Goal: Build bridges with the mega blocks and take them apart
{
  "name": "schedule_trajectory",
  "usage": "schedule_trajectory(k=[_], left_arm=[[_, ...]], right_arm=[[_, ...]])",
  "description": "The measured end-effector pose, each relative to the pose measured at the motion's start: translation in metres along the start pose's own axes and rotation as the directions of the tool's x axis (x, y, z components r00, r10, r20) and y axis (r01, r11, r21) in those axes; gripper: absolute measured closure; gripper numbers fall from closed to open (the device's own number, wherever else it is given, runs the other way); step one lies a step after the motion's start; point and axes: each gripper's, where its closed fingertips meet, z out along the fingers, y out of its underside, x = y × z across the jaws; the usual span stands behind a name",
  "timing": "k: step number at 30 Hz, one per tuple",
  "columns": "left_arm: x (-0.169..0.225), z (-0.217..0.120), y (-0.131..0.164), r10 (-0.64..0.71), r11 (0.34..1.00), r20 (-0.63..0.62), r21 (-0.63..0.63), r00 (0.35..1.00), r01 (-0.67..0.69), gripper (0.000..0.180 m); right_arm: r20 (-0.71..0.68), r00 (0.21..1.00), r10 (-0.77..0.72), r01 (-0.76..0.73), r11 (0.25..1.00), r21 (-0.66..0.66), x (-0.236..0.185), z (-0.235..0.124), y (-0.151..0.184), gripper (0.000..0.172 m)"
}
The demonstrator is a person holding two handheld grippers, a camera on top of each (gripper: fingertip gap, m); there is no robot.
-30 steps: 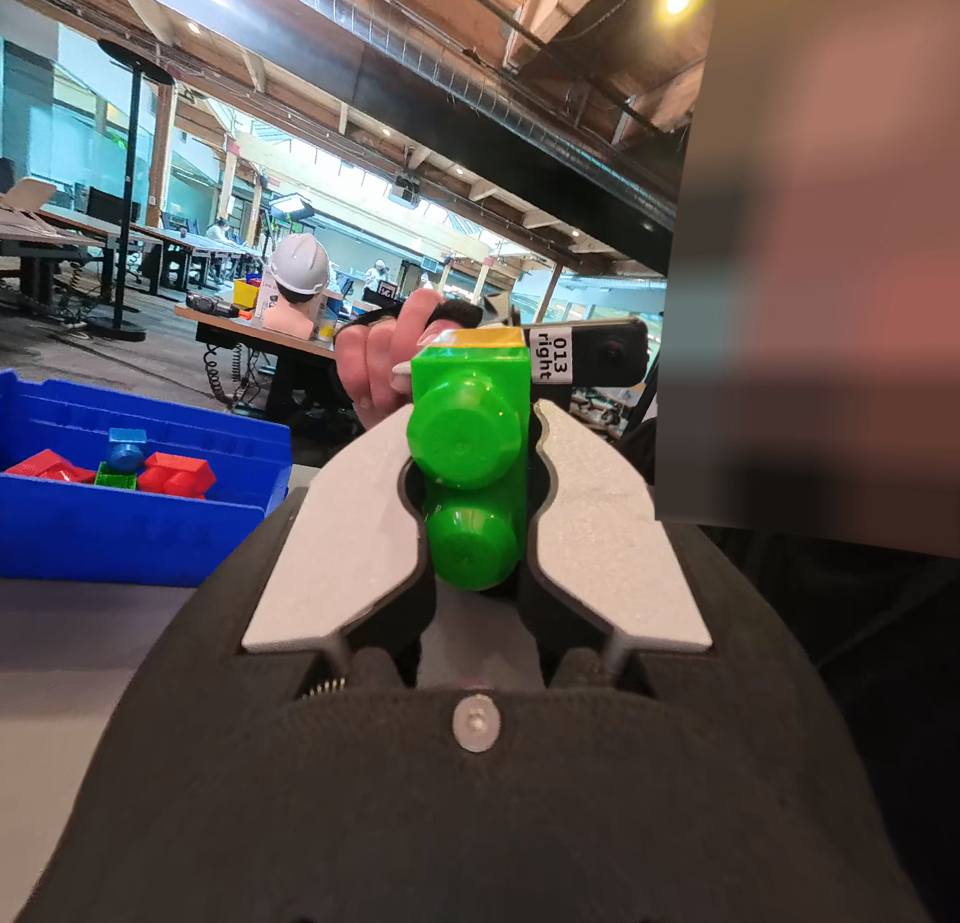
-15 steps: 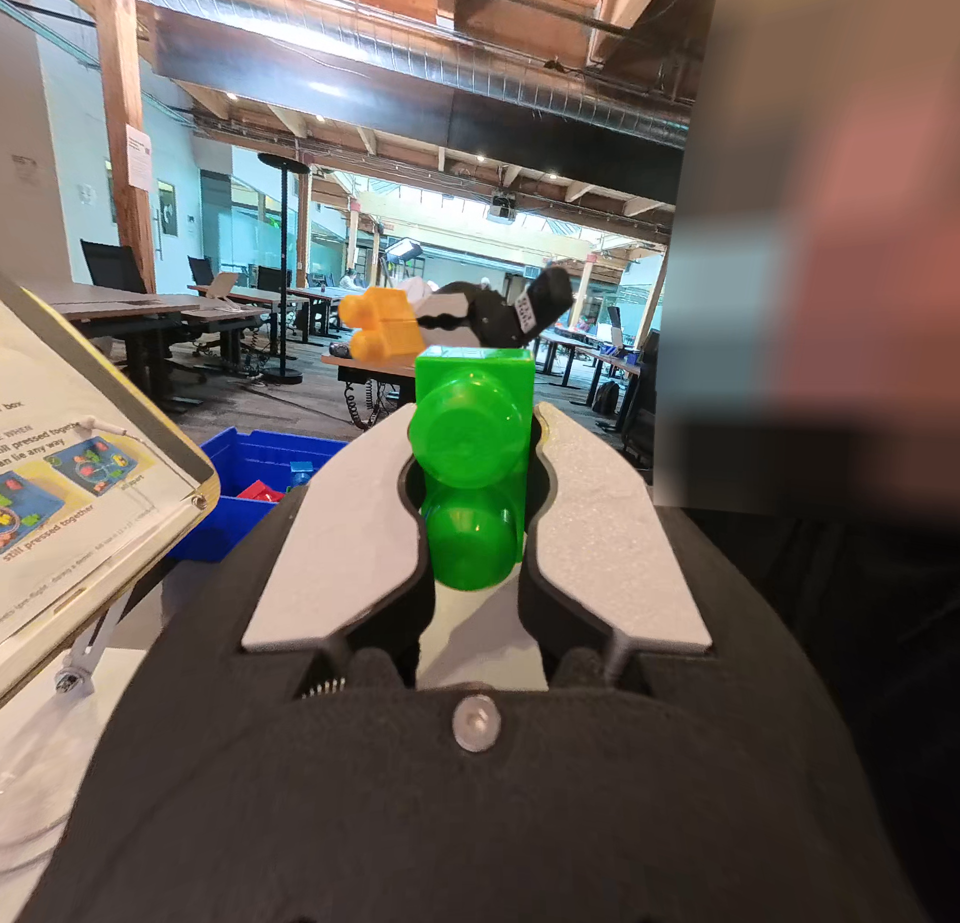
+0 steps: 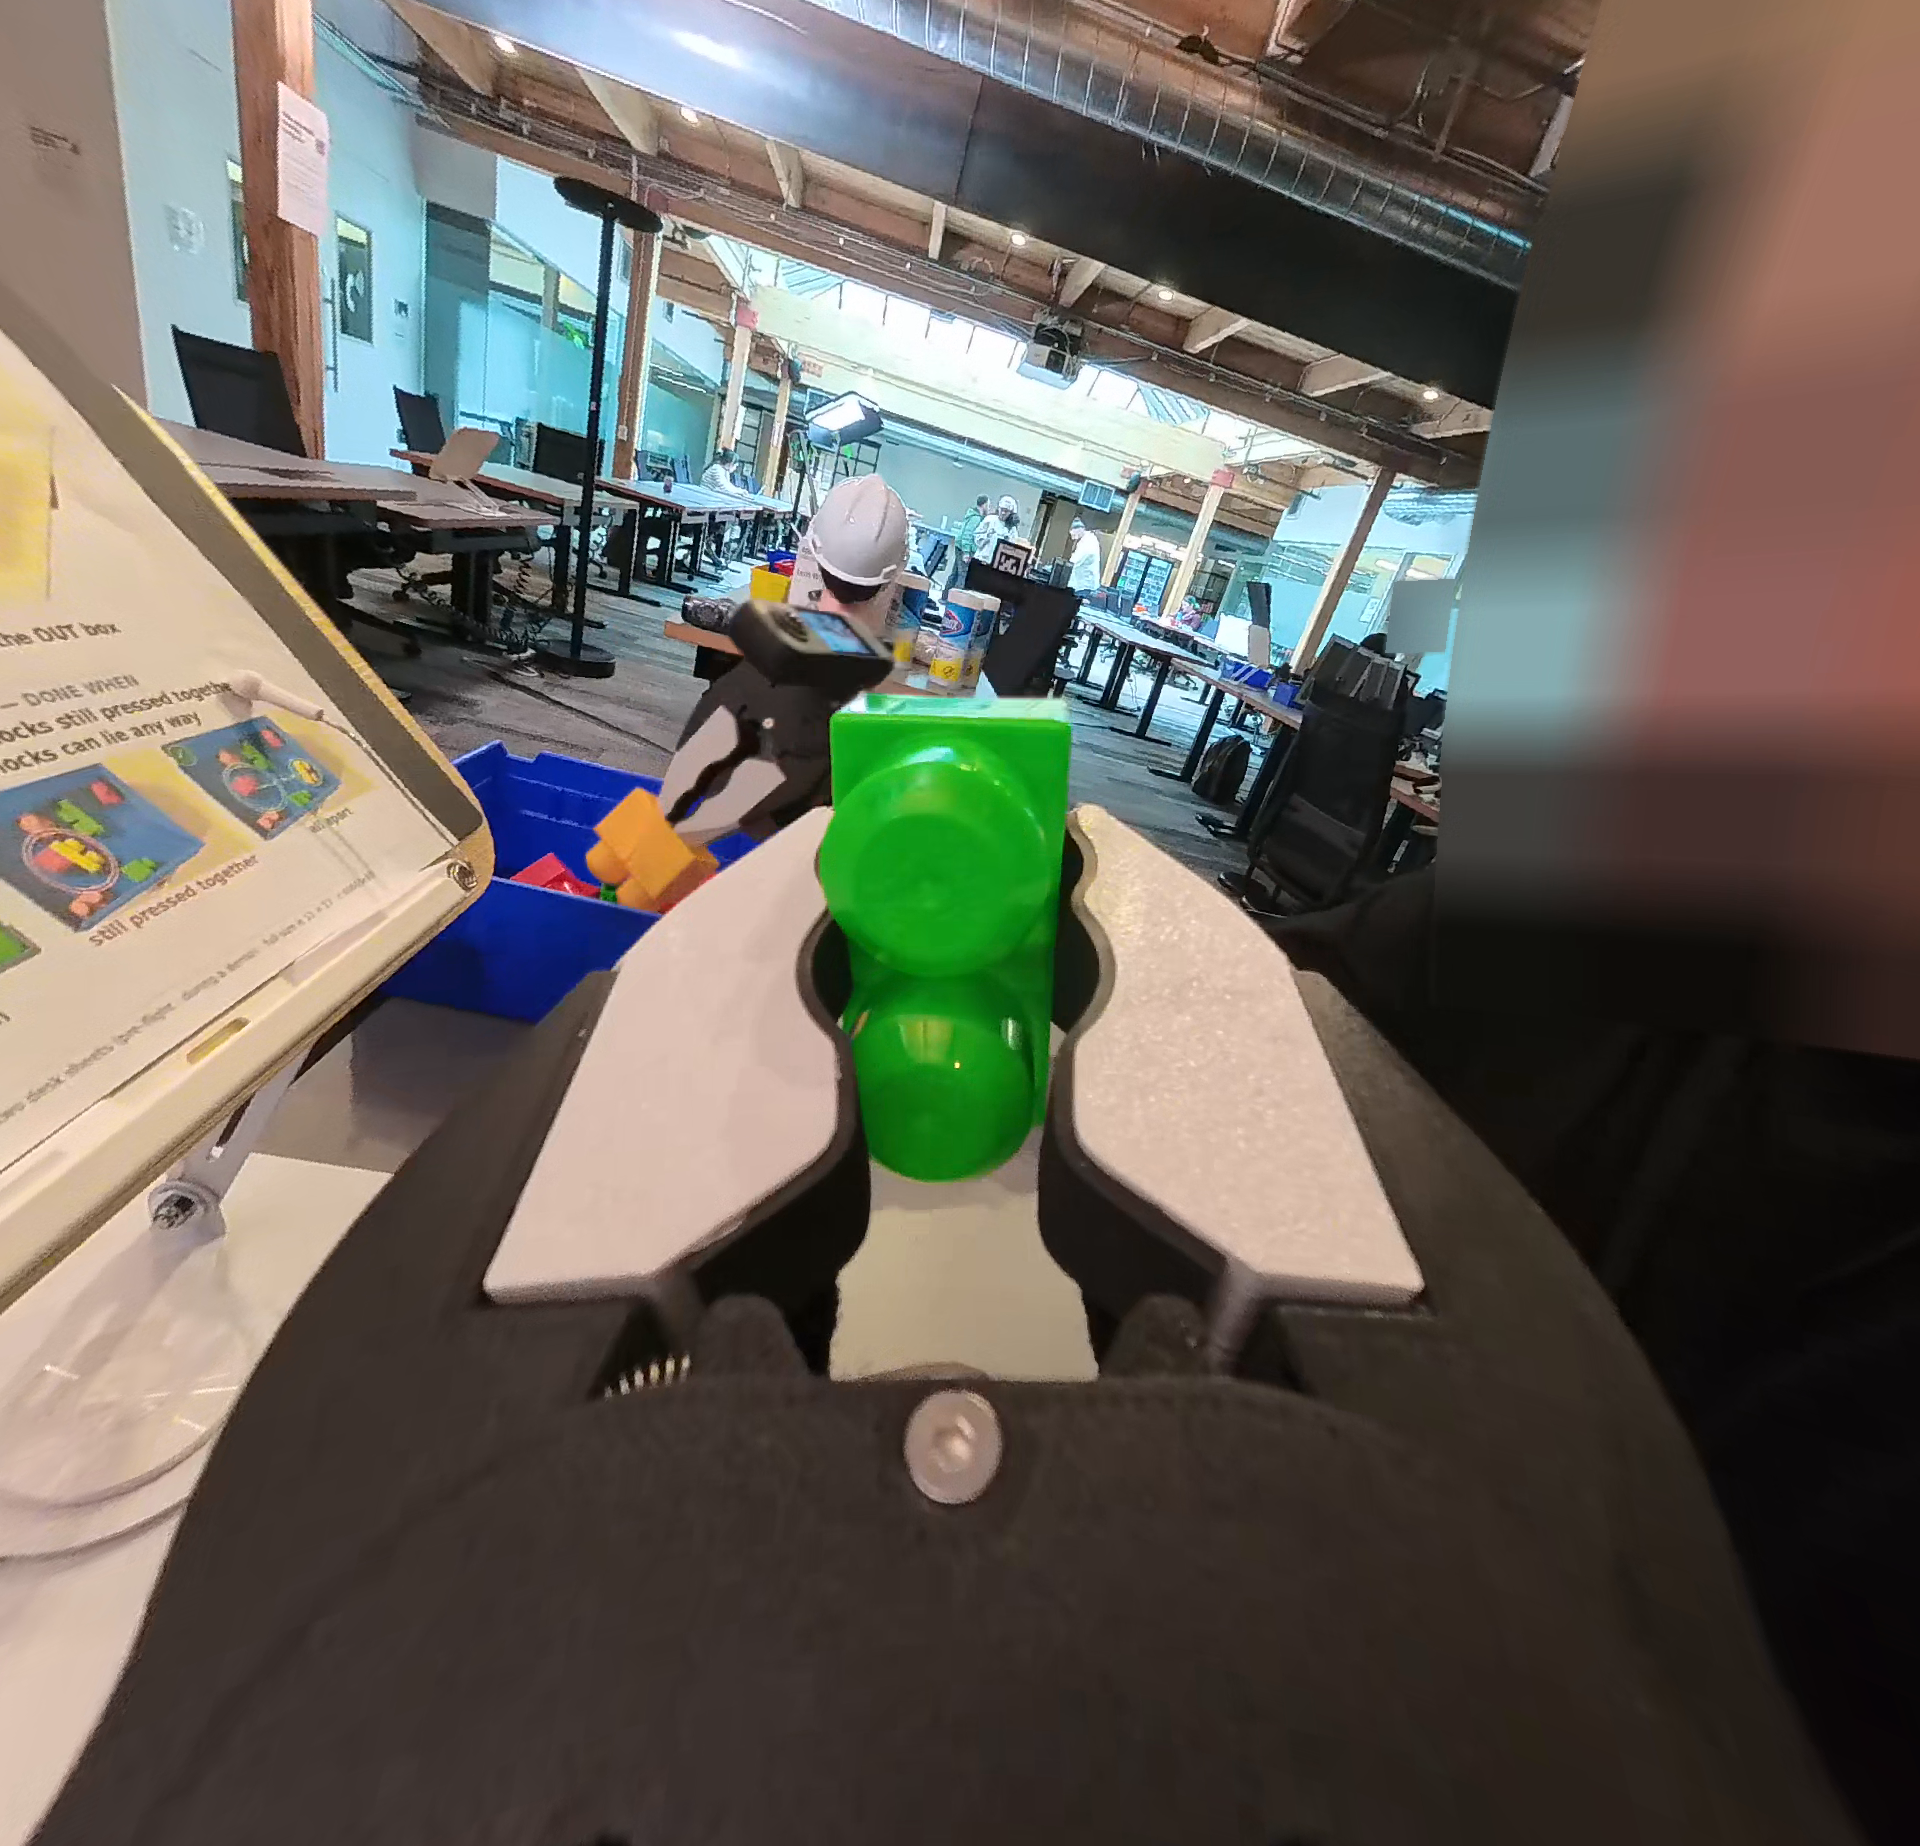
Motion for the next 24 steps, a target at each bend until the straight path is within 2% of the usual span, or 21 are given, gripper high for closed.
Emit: schedule_trajectory(k=[1, 2, 3, 5, 8, 10, 12, 15, 17, 20, 24], left_arm=[[0.0, 0.0, 0.0, -0.002, 1.0, 0.0, -0.001, 1.0, 0.002, 0.144], [-0.001, 0.0, 0.001, -0.003, 1.0, -0.001, -0.003, 1.0, 0.003, 0.144], [-0.001, 0.0, 0.002, -0.004, 1.0, -0.001, -0.006, 1.0, 0.004, 0.144], [-0.002, 0.0, 0.003, -0.009, 1.0, 0.003, -0.007, 1.0, 0.009, 0.144], [-0.004, 0.001, 0.004, -0.023, 1.0, -0.002, -0.002, 1.0, 0.023, 0.144], [-0.005, 0.004, 0.006, -0.036, 0.999, -0.009, 0.001, 0.999, 0.036, 0.144], [-0.006, 0.007, 0.008, -0.052, 0.999, -0.017, 0.007, 0.999, 0.052, 0.144], [-0.009, 0.016, 0.019, -0.066, 0.998, -0.02, -0.019, 0.998, 0.066, 0.144], [-0.01, 0.024, 0.029, -0.069, 0.997, -0.023, -0.046, 0.997, 0.068, 0.144], [-0.011, 0.035, 0.045, -0.035, 0.992, -0.001, -0.119, 0.999, 0.035, 0.144], [-0.008, 0.047, 0.063, 0.019, 0.978, 0.008, -0.207, 1.0, -0.017, 0.144]], right_arm=[[0.034, 0.998, 0.053, -0.052, 0.998, -0.019, -0.001, 0.008, 0.006, 0.162], [0.052, 0.993, 0.102, -0.098, 0.993, -0.067, 0.0, 0.015, 0.015, 0.135], [0.04, 0.99, 0.137, -0.132, 0.984, -0.12, 0.003, 0.019, 0.024, 0.118], [0.014, 0.986, 0.164, -0.161, 0.977, -0.137, 0.009, 0.016, 0.028, 0.12], [-0.081, 0.987, 0.14, -0.146, 0.987, -0.068, 0.021, -0.012, 0.013, 0.124], [-0.143, 0.985, 0.096, -0.091, 0.995, 0.042, 0.022, -0.041, -0.015, 0.129], [-0.153, 0.987, 0.041, -0.008, 0.977, 0.214, 0.009, -0.073, -0.06, 0.132], [-0.106, 0.992, -0.062, 0.106, 0.87, 0.482, -0.035, -0.117, -0.131, 0.135], [-0.077, 0.989, -0.123, 0.145, 0.787, 0.6, -0.066, -0.137, -0.17, 0.133], [0.036, 0.974, -0.223, 0.129, 0.682, 0.72, -0.116, -0.149, -0.212, 0.131], [0.136, 0.945, -0.297, 0.083, 0.622, 0.778, -0.159, -0.144, -0.243, 0.128]])
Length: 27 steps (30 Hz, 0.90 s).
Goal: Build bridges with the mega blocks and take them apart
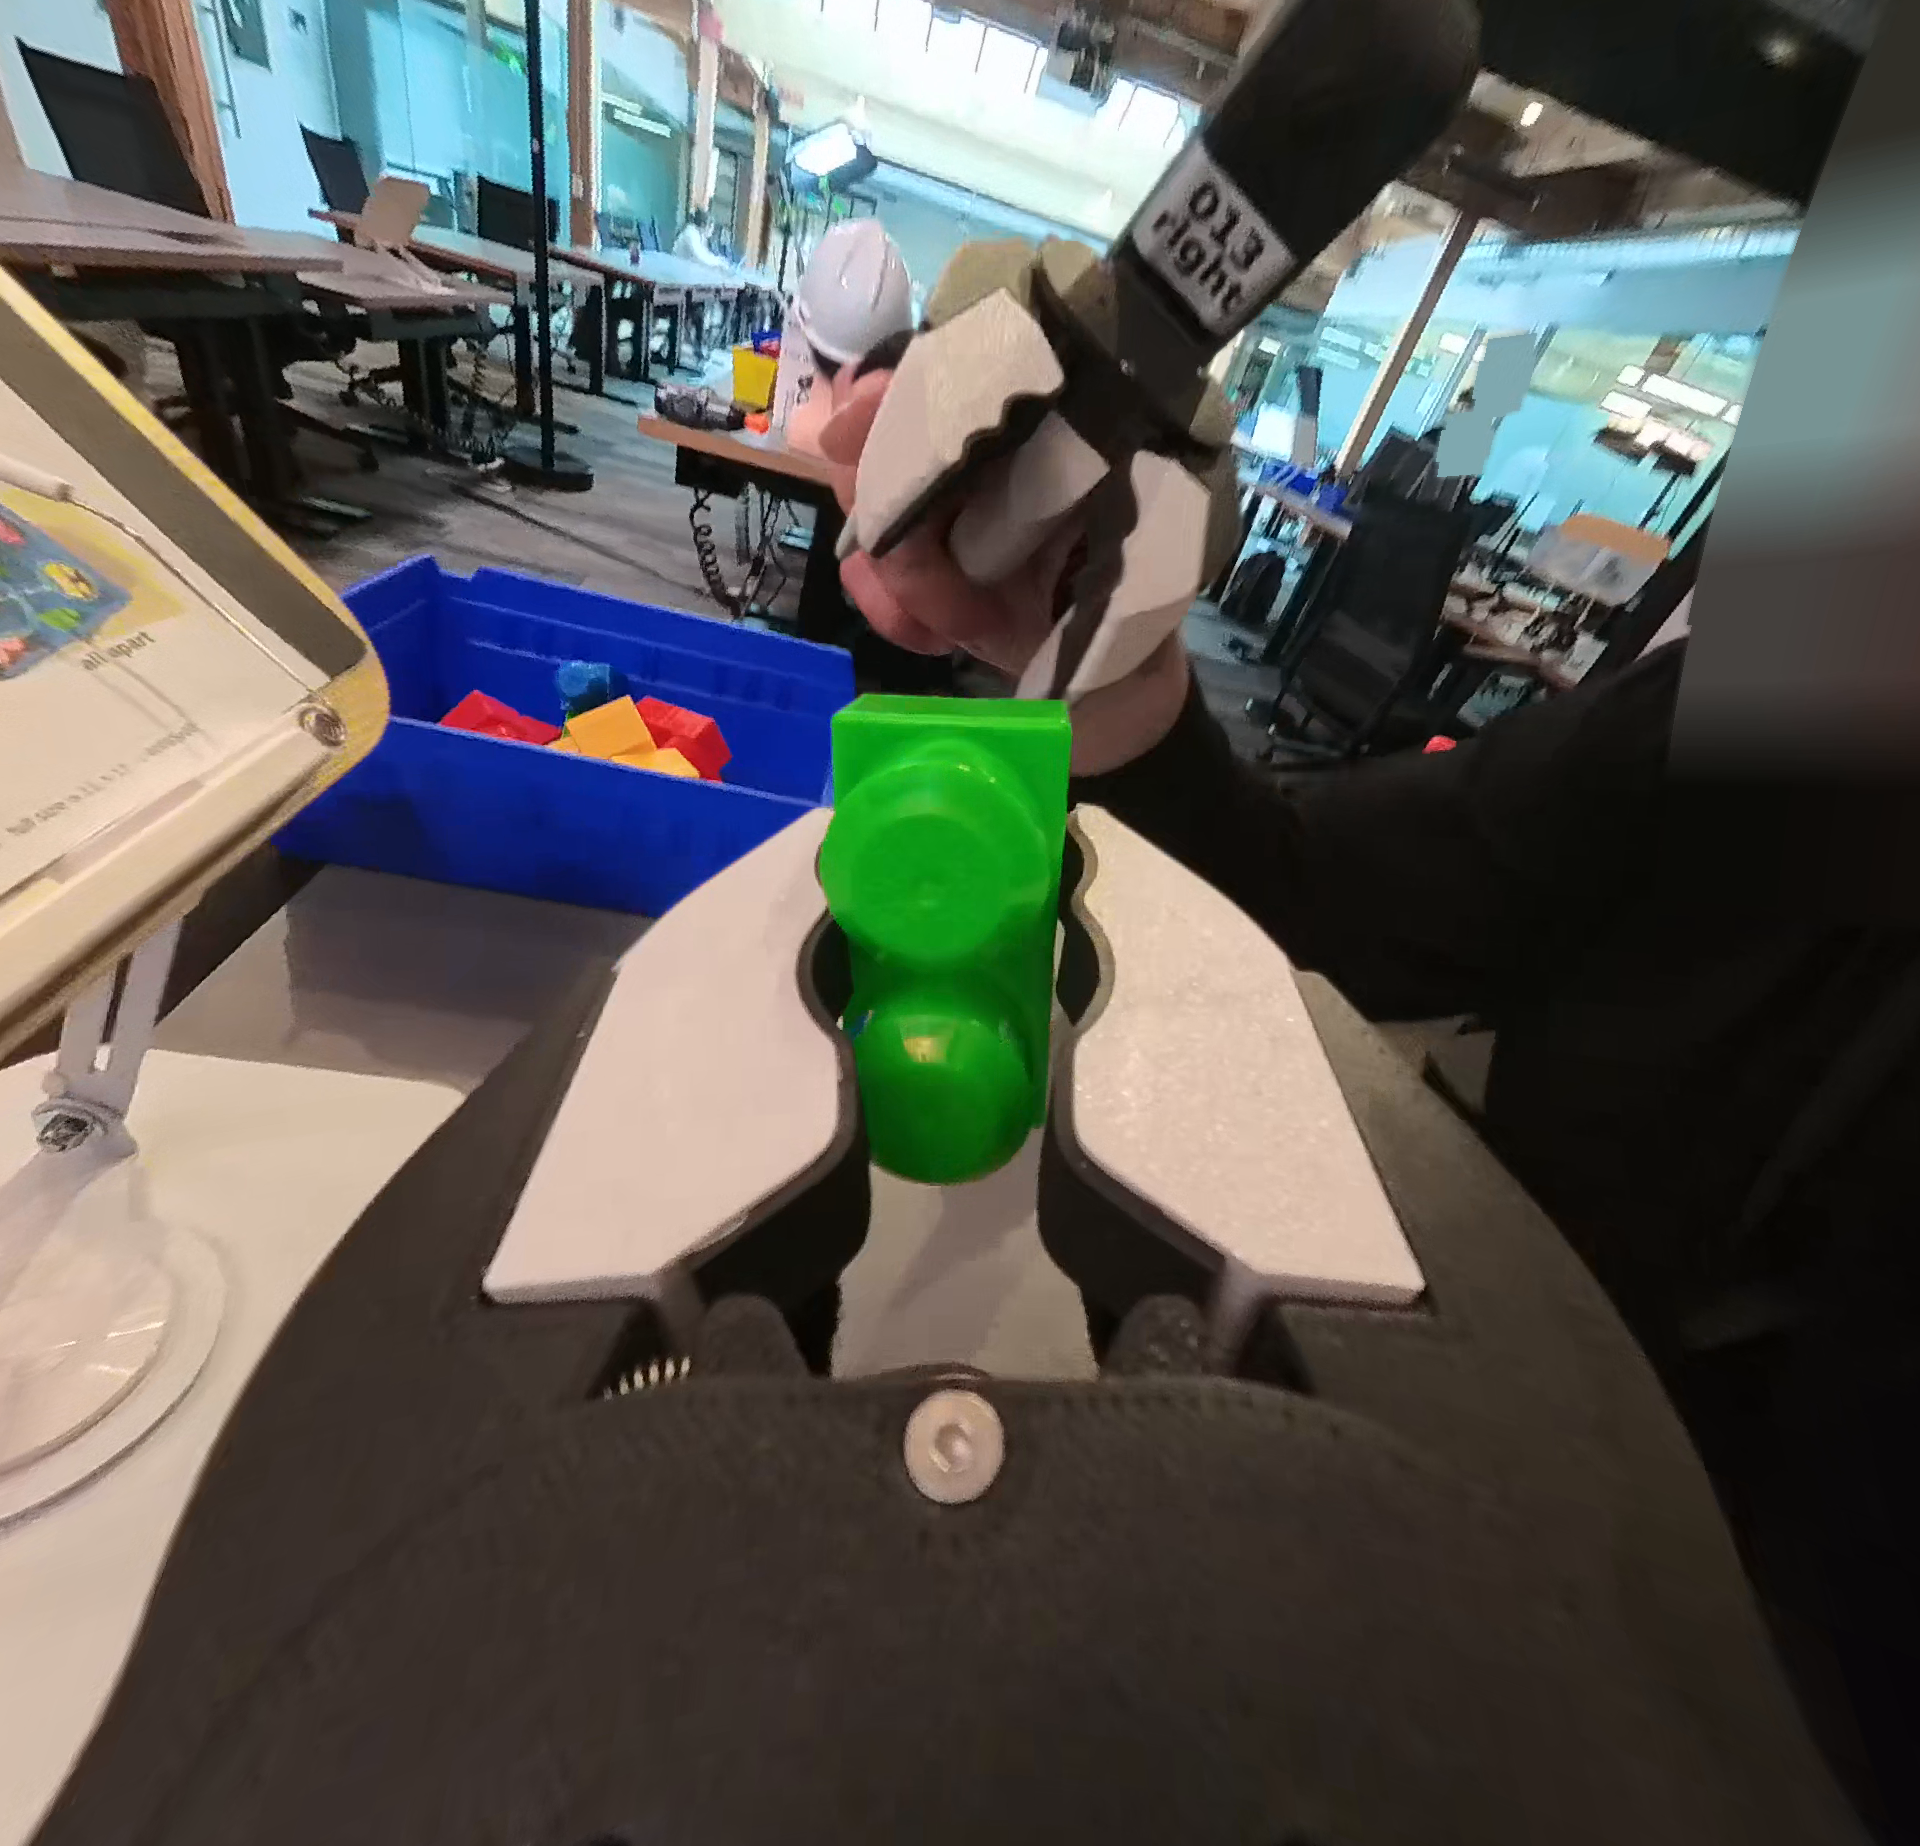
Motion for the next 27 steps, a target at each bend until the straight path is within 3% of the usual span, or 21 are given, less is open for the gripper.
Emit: schedule_trajectory(k=[4, 15, 21, 22, 24, 27], left_arm=[[-0.001, 0.009, 0.012, 0.091, 0.992, 0.058, -0.097, 0.994, -0.085, 0.144], [0.008, 0.025, 0.024, 0.251, 0.952, 0.098, -0.203, 0.963, -0.227, 0.144], [0.013, 0.023, 0.012, 0.287, 0.952, 0.11, -0.147, 0.952, -0.27, 0.143], [0.014, 0.022, 0.011, 0.296, 0.948, 0.102, -0.15, 0.95, -0.28, 0.136], [0.011, 0.018, 0.015, 0.303, 0.938, 0.106, -0.21, 0.947, -0.276, 0.123], [0.006, 0.004, 0.009, 0.338, 0.928, 0.133, -0.213, 0.932, -0.306, 0.126]], right_arm=[[0.121, 0.976, 0.182, -0.197, 0.972, 0.13, -0.01, 0.016, -0.016, 0.131], [0.316, 0.895, 0.315, -0.373, 0.917, 0.14, -0.034, 0.046, -0.012, 0.135], [0.289, 0.914, 0.283, -0.344, 0.92, 0.188, -0.031, 0.04, -0.021, 0.135], [0.284, 0.917, 0.28, -0.344, 0.916, 0.207, -0.029, 0.036, -0.025, 0.135], [0.225, 0.939, 0.261, -0.311, 0.922, 0.229, -0.019, 0.025, -0.028, 0.135], [0.113, 0.958, 0.264, -0.285, 0.921, 0.264, 0.01, -0.007, -0.028, 0.135]])
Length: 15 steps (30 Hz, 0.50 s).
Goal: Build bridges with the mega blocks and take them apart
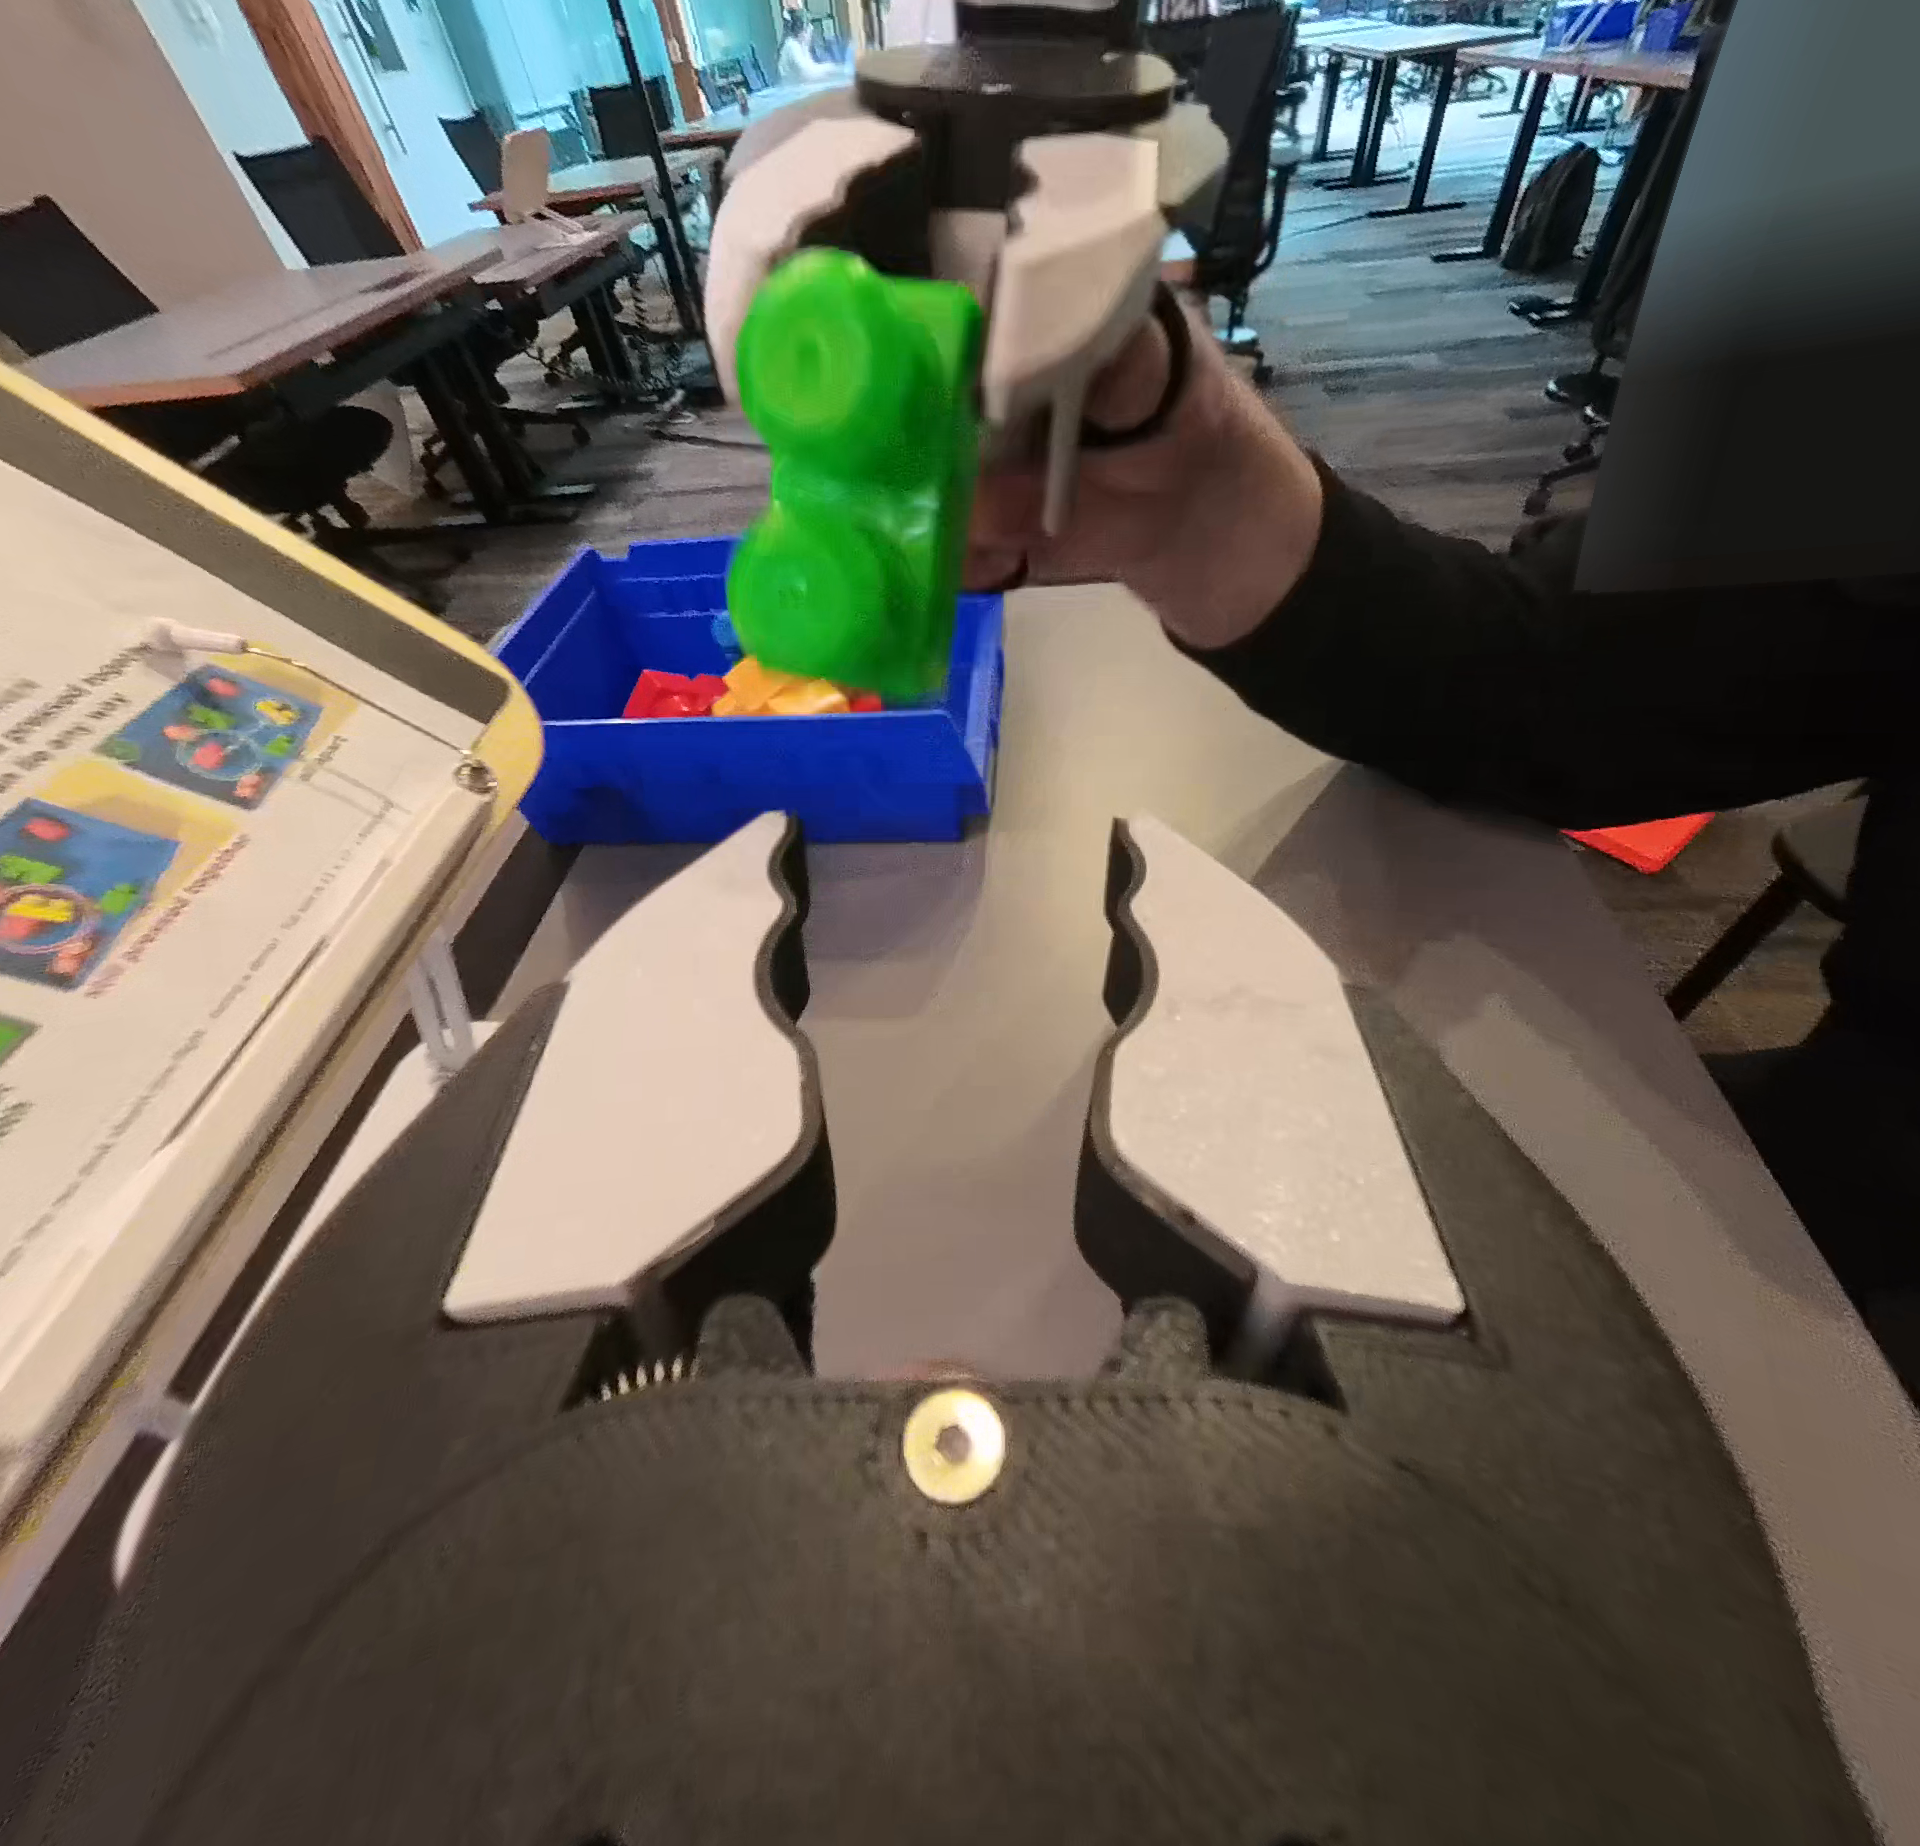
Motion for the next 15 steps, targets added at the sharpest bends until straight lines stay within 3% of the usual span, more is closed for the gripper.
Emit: schedule_trajectory(k=[5, 9, 15], left_arm=[[-0.018, -0.027, -0.007, -0.004, 1.0, 0.062, 0.025, 0.998, 0.003, 0.137], [-0.027, -0.044, -0.008, -0.023, 0.999, 0.074, 0.03, 0.997, 0.021, 0.151], [-0.041, -0.064, -0.007, -0.03, 0.999, 0.139, 0.026, 0.99, 0.026, 0.153]], right_arm=[[-0.321, 0.947, -0.03, 0.012, 0.998, -0.058, 0.075, -0.088, 0.0, 0.135], [-0.518, 0.855, -0.017, -0.133, 0.959, -0.251, 0.128, -0.157, 0.052, 0.135], [-0.58, 0.802, 0.144, -0.447, 0.788, -0.424, 0.153, -0.212, 0.152, 0.135]])
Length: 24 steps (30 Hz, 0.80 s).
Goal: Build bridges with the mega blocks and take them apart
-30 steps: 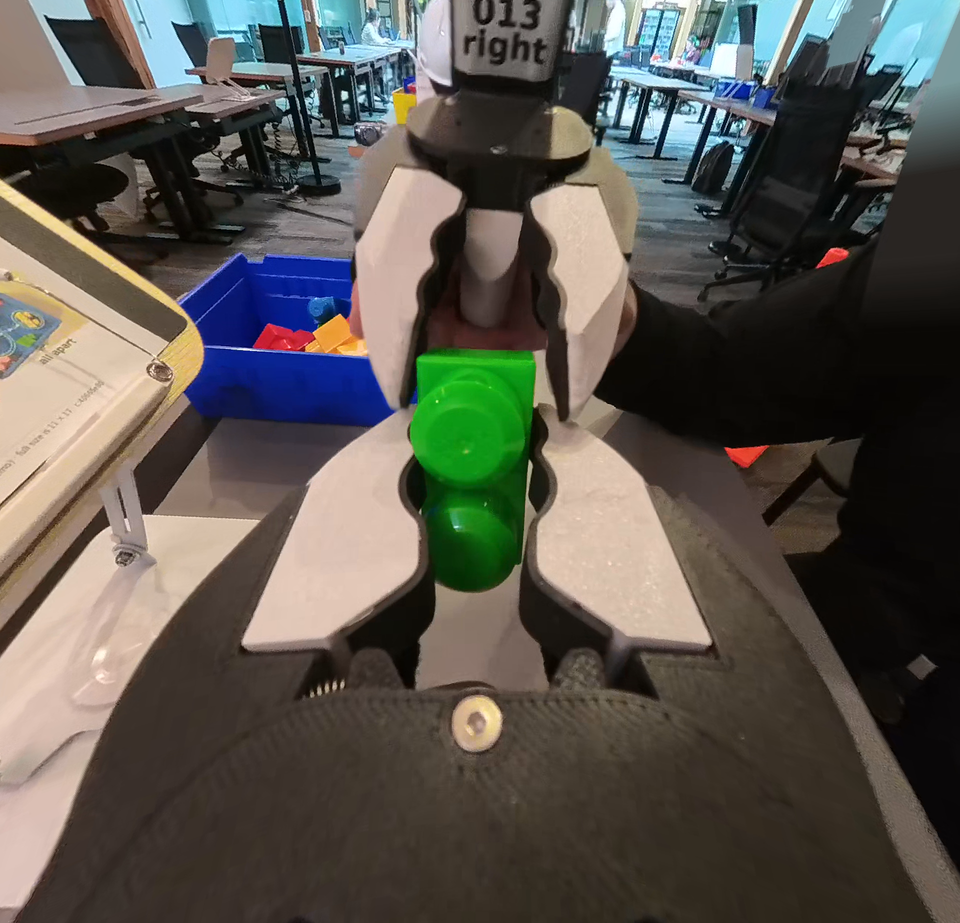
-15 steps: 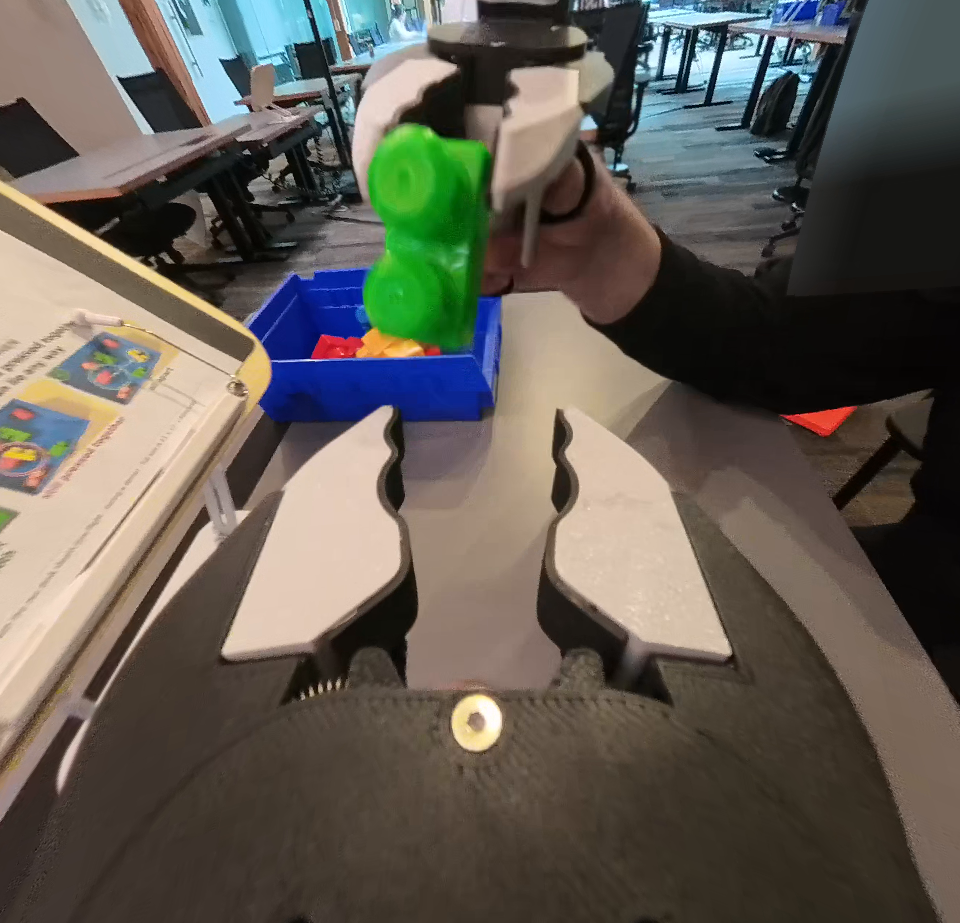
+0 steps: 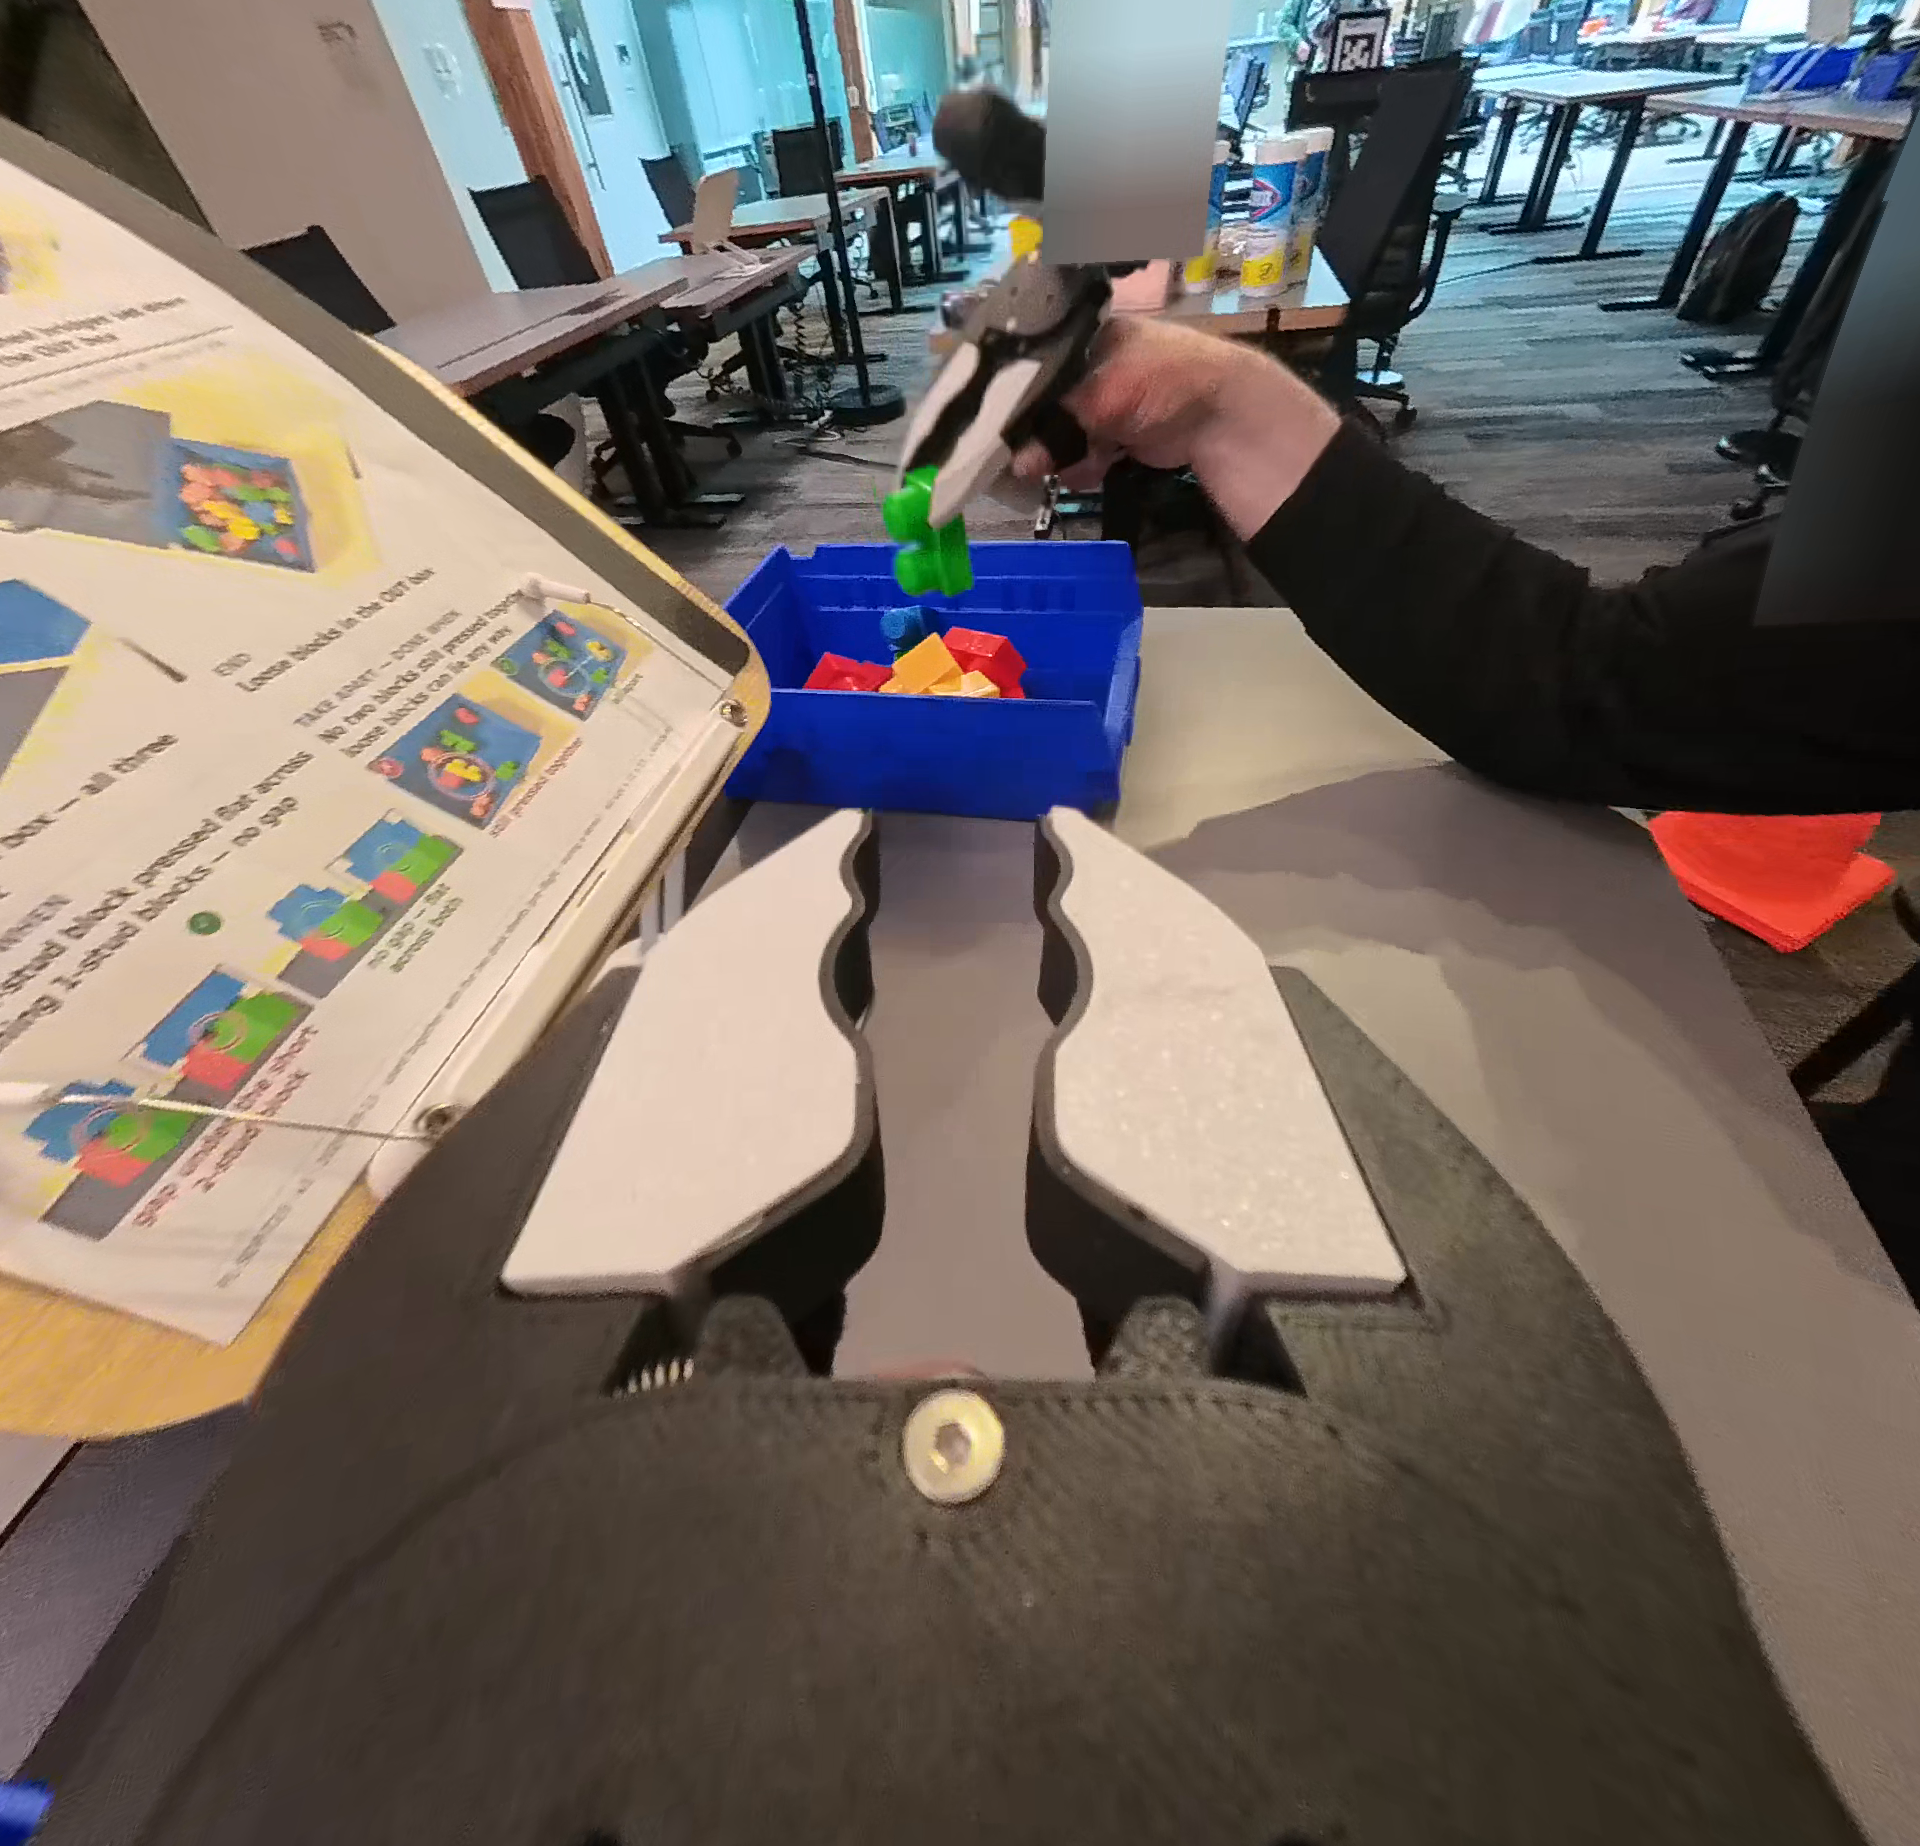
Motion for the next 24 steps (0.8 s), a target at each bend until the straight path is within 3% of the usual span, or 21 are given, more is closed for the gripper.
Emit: schedule_trajectory(k=[5, 7, 11, 16, 22, 24], left_arm=[[-0.013, -0.015, 0.002, 0.005, 1.0, 0.057, -0.017, 0.998, -0.004, 0.153], [-0.018, -0.021, 0.002, 0.006, 1.0, 0.076, -0.021, 0.997, -0.005, 0.154], [-0.028, -0.036, 0.002, -0.001, 1.0, 0.117, -0.017, 0.993, 0.003, 0.154], [-0.043, -0.058, -0.001, 0.004, 1.0, 0.196, -0.014, 0.981, -0.001, 0.153], [-0.072, -0.102, 0.014, 0.07, 0.99, 0.387, -0.138, 0.919, -0.017, 0.142], [-0.089, -0.121, 0.028, 0.101, 0.977, 0.481, -0.213, 0.871, 0.005, 0.14]], right_arm=[[-0.069, 0.994, 0.09, -0.105, 0.963, -0.25, 0.025, 0.011, 0.056, 0.134], [-0.128, 0.983, 0.133, -0.164, 0.949, -0.27, 0.037, 0.012, 0.063, 0.111], [-0.237, 0.965, 0.108, -0.156, 0.968, -0.194, 0.051, -0.002, 0.046, 0.108], [-0.277, 0.96, 0.043, -0.081, 0.988, -0.129, 0.039, -0.018, 0.018, 0.116], [-0.278, 0.96, -0.018, -0.005, 0.997, -0.081, 0.02, -0.025, -0.006, 0.123], [-0.276, 0.96, -0.041, 0.021, 0.997, -0.075, 0.013, -0.025, -0.013, 0.125]])
